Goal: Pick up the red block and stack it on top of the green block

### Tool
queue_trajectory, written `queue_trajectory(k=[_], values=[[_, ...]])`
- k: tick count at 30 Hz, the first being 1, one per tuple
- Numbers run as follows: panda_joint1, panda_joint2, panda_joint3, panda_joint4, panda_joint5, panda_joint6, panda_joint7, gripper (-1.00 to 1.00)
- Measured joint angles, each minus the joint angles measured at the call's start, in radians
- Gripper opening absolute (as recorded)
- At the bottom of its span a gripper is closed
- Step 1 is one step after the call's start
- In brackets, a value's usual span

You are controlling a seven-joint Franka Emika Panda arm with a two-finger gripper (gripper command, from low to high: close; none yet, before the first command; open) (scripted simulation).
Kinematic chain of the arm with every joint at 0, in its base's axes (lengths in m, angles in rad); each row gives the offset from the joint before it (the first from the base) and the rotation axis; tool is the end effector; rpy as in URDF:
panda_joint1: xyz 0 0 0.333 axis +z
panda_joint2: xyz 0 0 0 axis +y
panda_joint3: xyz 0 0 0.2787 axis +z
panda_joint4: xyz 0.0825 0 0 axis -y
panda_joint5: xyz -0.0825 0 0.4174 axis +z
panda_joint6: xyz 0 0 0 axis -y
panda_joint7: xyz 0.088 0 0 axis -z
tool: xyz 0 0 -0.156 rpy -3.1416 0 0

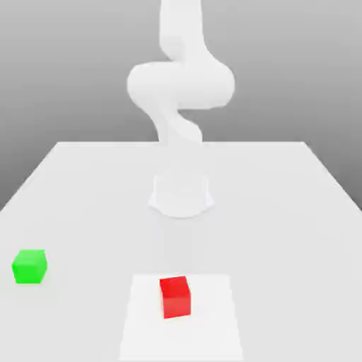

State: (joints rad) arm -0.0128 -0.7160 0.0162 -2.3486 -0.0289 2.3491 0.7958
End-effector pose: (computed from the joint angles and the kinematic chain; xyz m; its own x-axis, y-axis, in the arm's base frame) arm 0.4698 0.0011 0.5941 0.5286 -0.6951 0.4873 -0.5379 -0.7183 -0.4412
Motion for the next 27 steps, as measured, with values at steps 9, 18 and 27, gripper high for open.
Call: queue_trajectory(k=[9,18,27], values=[[-0.035,0.347,0.014,-0.190,-0.090,0.196,-0.036,0.00],[-0.024,0.669,-0.016,-0.376,-0.027,0.391,-0.179,0.00],[-0.023,0.969,-0.011,-0.381,0.023,0.634,-0.234,-1.00]])
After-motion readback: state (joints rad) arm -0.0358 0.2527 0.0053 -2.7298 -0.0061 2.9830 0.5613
